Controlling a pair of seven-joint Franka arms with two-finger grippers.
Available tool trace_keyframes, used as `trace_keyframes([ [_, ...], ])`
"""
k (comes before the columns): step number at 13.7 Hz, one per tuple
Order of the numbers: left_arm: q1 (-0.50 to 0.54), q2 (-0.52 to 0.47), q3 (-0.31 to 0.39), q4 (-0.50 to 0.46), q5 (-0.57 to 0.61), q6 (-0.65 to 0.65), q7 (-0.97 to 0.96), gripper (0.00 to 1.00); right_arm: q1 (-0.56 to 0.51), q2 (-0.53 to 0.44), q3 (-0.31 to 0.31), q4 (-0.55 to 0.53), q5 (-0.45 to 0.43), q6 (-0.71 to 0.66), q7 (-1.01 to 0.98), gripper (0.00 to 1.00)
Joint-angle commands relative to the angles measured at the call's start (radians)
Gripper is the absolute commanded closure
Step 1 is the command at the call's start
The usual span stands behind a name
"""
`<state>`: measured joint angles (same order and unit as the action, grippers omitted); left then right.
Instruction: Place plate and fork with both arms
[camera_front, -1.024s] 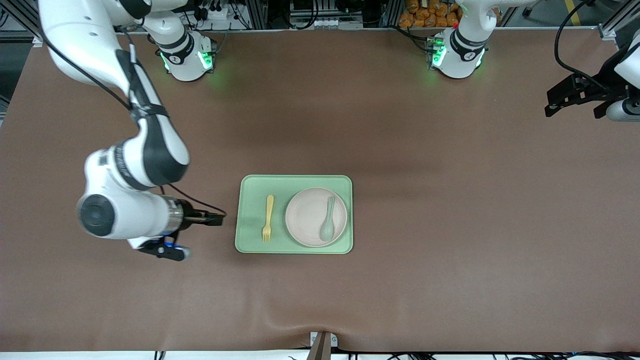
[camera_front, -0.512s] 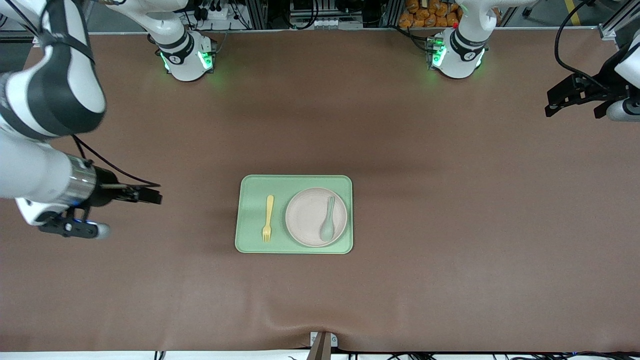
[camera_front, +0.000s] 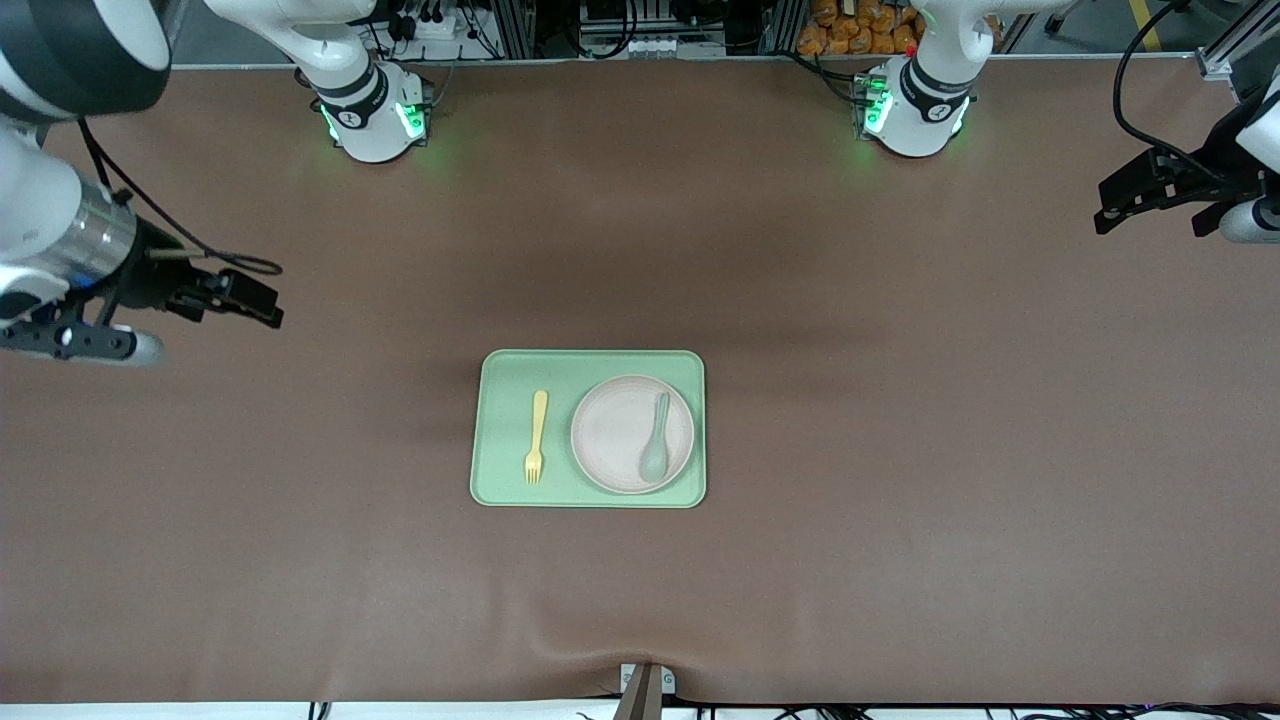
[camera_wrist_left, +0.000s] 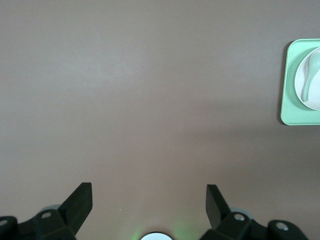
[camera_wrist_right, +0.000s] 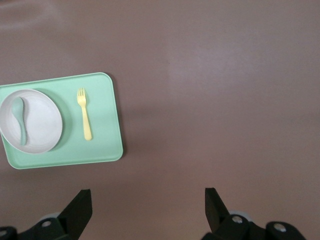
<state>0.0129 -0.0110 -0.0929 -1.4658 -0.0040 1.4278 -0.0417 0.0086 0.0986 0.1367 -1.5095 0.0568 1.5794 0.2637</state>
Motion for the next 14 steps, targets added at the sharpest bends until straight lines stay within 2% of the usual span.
trace_keyframes([
  [1,0.001,-0.001,0.001,0.005,0.016,-0.009,-0.006,0.00,-0.013,-0.062,0.000,-0.084,-0.021,0.036,-0.021,0.00],
  [3,0.001,-0.001,0.001,0.007,0.016,-0.009,-0.004,0.00,-0.019,-0.085,-0.032,-0.106,-0.020,0.030,-0.023,0.00],
  [5,0.002,-0.001,0.001,0.007,0.016,-0.009,-0.004,0.00,-0.018,-0.141,-0.037,-0.193,-0.020,0.075,-0.023,0.00],
  [6,0.001,-0.001,0.001,0.008,0.016,-0.009,-0.004,0.00,-0.015,-0.140,-0.037,-0.199,-0.020,0.080,-0.023,0.00],
  [7,0.001,-0.001,0.001,0.007,0.016,-0.010,-0.006,0.00,-0.019,-0.131,-0.037,-0.181,-0.022,0.074,-0.024,0.00],
  [9,0.001,-0.003,-0.001,0.012,0.016,-0.009,-0.004,0.00,-0.029,-0.085,-0.038,-0.056,-0.026,-0.022,-0.012,0.00],
  [11,0.001,-0.003,-0.004,0.013,0.012,-0.009,0.002,0.00,-0.029,-0.036,-0.057,0.040,-0.032,-0.062,-0.023,0.00],
  [14,-0.001,-0.003,-0.007,0.013,0.013,-0.009,-0.006,0.00,-0.024,-0.037,-0.060,0.052,-0.037,-0.061,-0.023,0.00],
])
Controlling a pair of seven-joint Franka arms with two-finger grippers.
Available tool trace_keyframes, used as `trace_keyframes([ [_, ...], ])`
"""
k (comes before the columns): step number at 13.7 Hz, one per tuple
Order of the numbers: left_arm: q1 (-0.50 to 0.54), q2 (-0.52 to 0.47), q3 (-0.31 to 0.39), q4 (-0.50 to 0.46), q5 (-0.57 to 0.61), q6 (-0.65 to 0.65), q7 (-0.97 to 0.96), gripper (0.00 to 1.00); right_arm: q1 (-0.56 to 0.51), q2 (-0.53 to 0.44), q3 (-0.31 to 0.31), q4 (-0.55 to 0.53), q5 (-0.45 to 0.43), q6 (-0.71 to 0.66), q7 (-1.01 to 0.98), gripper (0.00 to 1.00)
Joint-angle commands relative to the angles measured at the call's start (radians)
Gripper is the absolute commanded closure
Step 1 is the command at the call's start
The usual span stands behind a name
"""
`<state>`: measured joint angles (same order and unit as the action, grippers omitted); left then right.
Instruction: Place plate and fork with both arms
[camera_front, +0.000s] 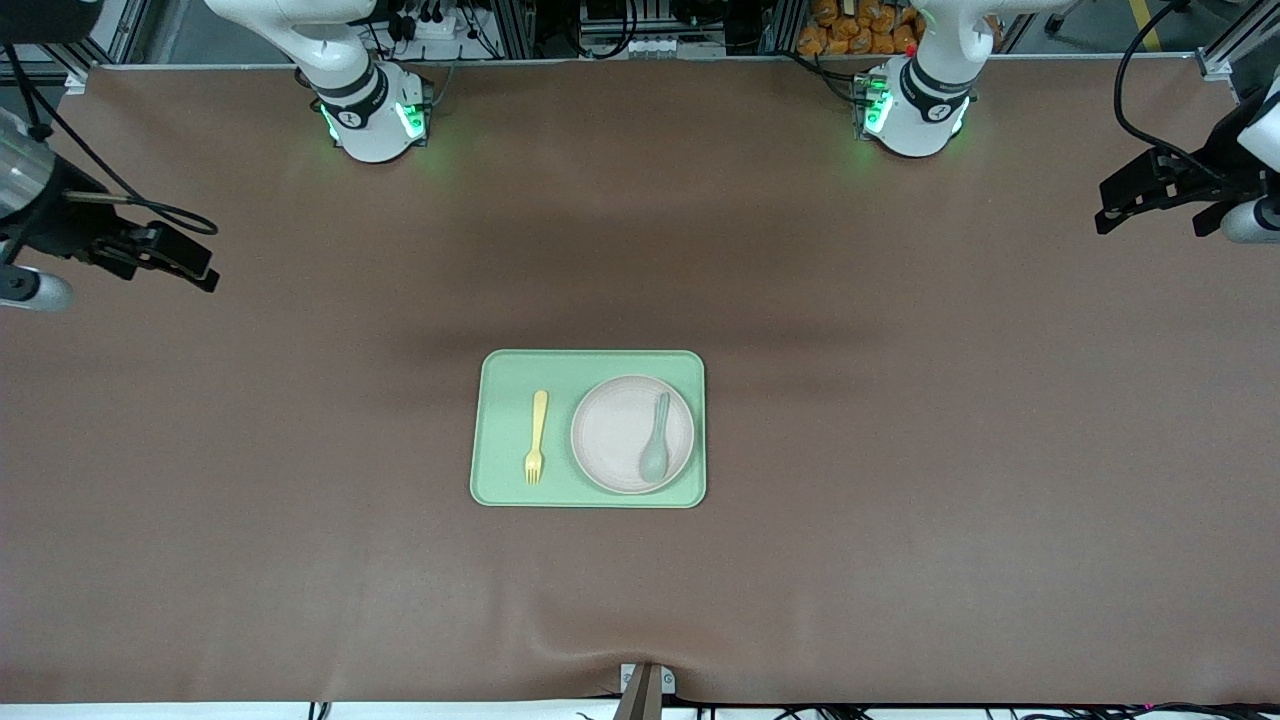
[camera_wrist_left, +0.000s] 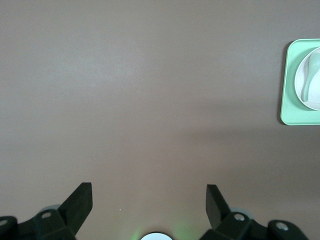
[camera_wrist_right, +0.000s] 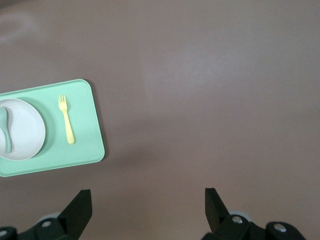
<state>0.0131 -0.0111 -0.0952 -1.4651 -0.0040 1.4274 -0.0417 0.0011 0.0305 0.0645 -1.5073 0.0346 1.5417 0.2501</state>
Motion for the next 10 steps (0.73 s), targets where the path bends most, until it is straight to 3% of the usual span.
trace_keyframes([
  [1,-0.001,-0.003,-0.005,0.011,0.013,-0.008,-0.006,0.00,-0.016,0.029,0.002,0.050,-0.015,-0.025,-0.011,0.00],
  [3,0.001,-0.003,-0.002,0.009,0.013,-0.008,-0.001,0.00,-0.013,0.023,-0.040,0.050,-0.006,-0.025,-0.023,0.00],
  [10,-0.001,-0.001,-0.001,0.011,0.021,-0.008,-0.009,0.00,0.003,0.019,-0.037,0.047,-0.057,-0.012,-0.089,0.00],
])
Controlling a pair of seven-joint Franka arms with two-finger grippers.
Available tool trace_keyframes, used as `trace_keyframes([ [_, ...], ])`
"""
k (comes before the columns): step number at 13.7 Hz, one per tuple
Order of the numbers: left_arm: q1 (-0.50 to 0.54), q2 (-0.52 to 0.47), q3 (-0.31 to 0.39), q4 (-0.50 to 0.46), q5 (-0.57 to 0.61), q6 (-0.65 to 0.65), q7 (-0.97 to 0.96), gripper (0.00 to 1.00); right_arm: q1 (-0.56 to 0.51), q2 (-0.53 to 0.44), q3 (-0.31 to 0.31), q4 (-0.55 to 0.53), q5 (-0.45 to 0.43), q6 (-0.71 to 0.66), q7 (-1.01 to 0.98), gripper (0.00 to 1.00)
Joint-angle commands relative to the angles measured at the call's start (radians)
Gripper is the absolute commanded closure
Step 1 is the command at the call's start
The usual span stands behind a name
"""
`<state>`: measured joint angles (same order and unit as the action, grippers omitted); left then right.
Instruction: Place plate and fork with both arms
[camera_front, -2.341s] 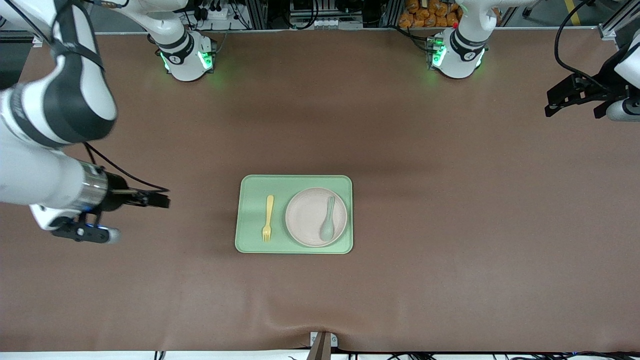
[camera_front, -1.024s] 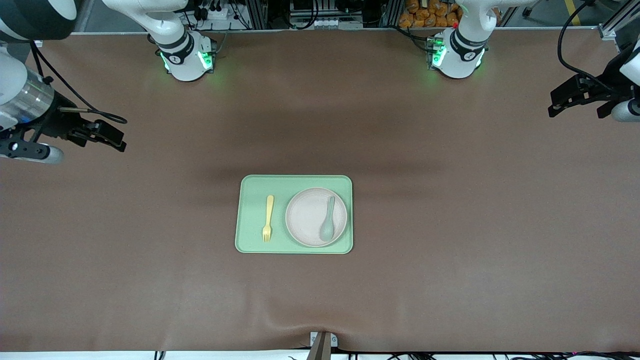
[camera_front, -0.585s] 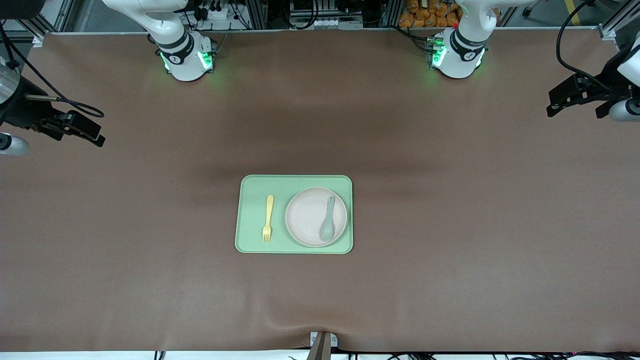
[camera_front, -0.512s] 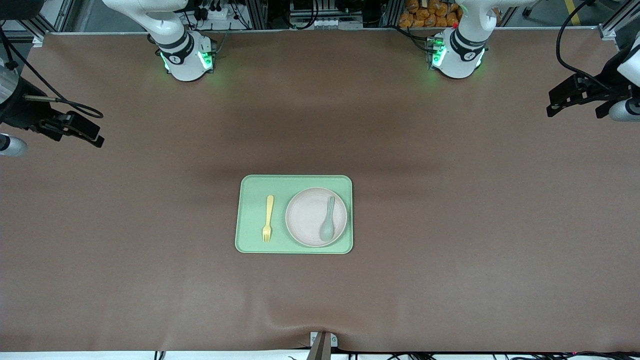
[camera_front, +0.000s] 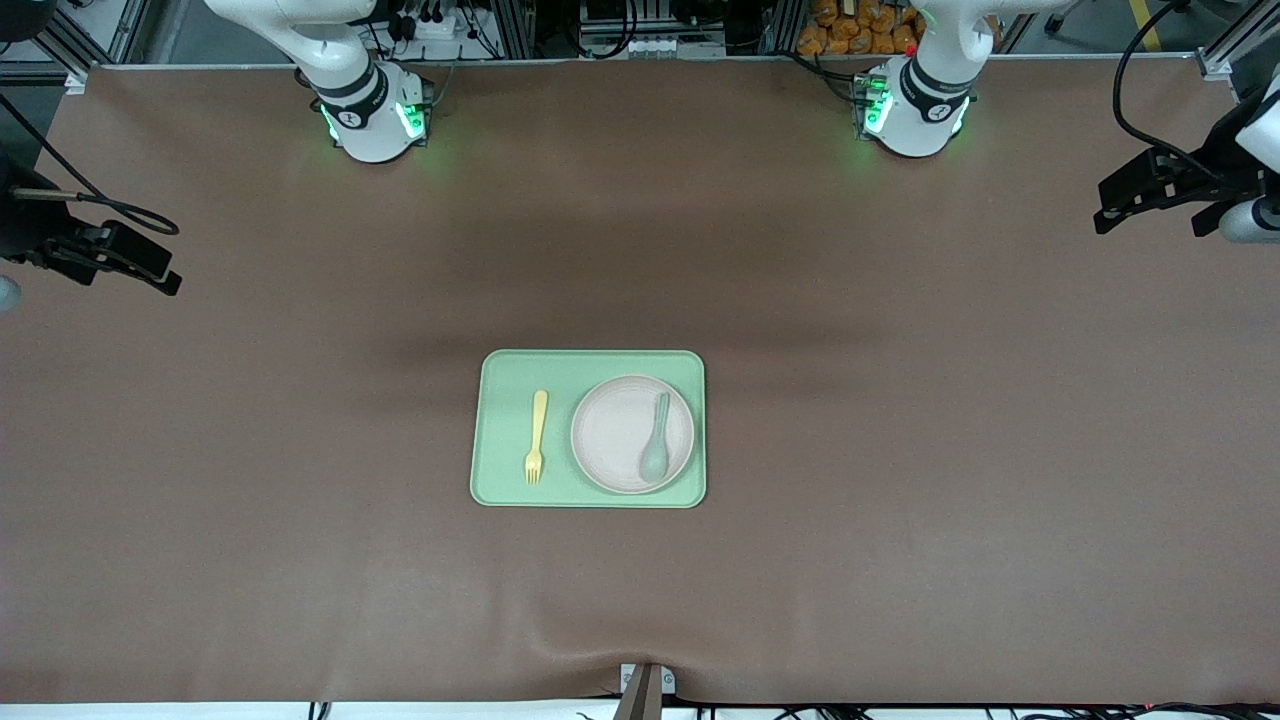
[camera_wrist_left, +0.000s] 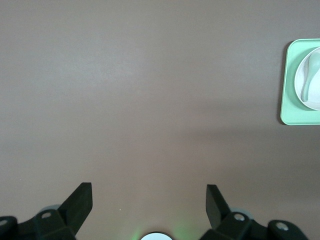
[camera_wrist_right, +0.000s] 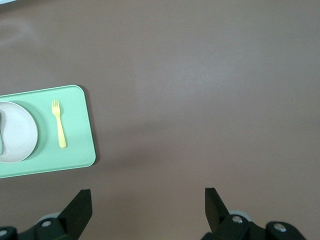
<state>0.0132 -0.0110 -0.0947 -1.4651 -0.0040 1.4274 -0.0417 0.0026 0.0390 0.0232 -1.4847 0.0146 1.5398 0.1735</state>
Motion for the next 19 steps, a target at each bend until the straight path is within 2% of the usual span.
trace_keyframes([
  [1,0.001,-0.003,-0.002,0.009,0.021,-0.008,-0.009,0.00,0.002,0.009,0.006,0.023,-0.042,-0.013,-0.014,0.00],
  [8,0.002,-0.009,-0.002,0.006,0.056,-0.048,0.000,0.00,-0.004,0.009,0.006,0.015,-0.033,-0.015,-0.170,0.00],
  [19,0.004,-0.017,0.003,-0.008,0.009,0.011,-0.006,0.00,-0.004,0.013,0.003,0.017,-0.033,-0.009,-0.170,0.00],
])
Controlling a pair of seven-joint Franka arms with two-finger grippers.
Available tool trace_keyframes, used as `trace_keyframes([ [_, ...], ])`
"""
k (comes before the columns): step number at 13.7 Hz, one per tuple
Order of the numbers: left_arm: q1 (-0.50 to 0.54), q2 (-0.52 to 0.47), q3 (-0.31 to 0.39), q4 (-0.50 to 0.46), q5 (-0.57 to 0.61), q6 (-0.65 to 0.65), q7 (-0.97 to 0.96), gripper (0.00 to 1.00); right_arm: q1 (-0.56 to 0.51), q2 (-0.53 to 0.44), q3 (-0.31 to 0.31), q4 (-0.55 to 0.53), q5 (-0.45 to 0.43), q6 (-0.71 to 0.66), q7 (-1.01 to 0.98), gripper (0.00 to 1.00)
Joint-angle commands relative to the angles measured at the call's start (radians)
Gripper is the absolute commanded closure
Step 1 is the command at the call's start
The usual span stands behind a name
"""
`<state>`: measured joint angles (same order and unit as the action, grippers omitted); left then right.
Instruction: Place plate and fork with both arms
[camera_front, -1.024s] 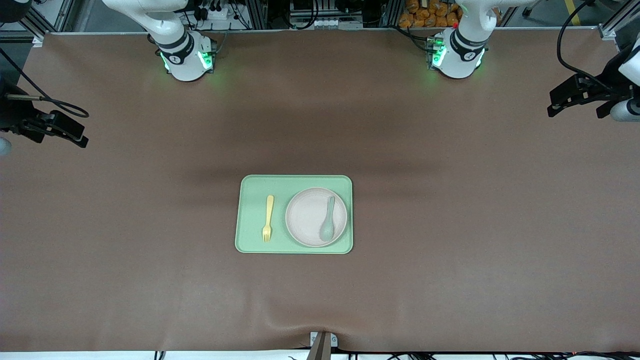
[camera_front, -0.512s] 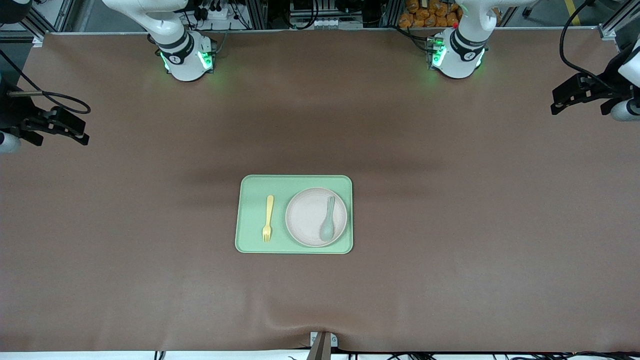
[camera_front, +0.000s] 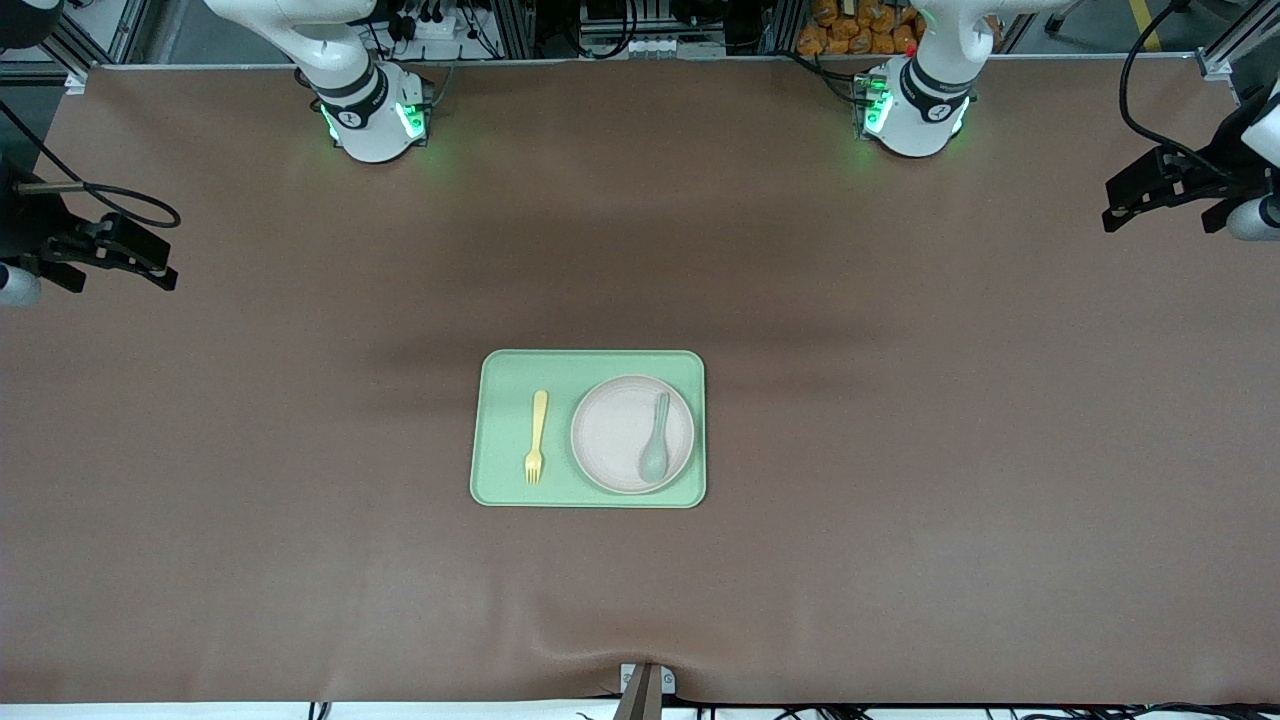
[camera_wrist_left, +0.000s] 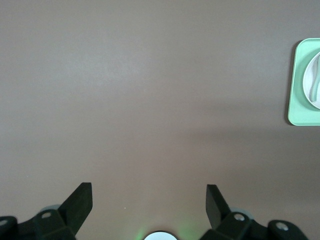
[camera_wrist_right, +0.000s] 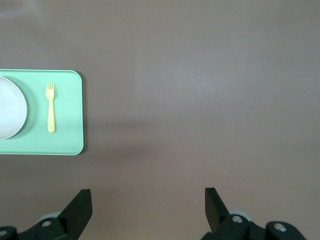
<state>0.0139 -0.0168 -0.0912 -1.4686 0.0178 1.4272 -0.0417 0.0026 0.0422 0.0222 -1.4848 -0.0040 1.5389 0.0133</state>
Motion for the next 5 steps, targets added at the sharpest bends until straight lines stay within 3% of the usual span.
trace_keyframes([
  [1,0.003,-0.011,0.001,-0.001,-0.013,0.012,-0.004,0.00,-0.006,0.010,0.002,0.017,-0.014,-0.006,-0.010,0.00],
  [5,0.001,-0.012,-0.005,0.004,-0.004,0.012,0.005,0.00,-0.006,0.010,0.002,0.017,-0.014,-0.010,-0.010,0.00],
])
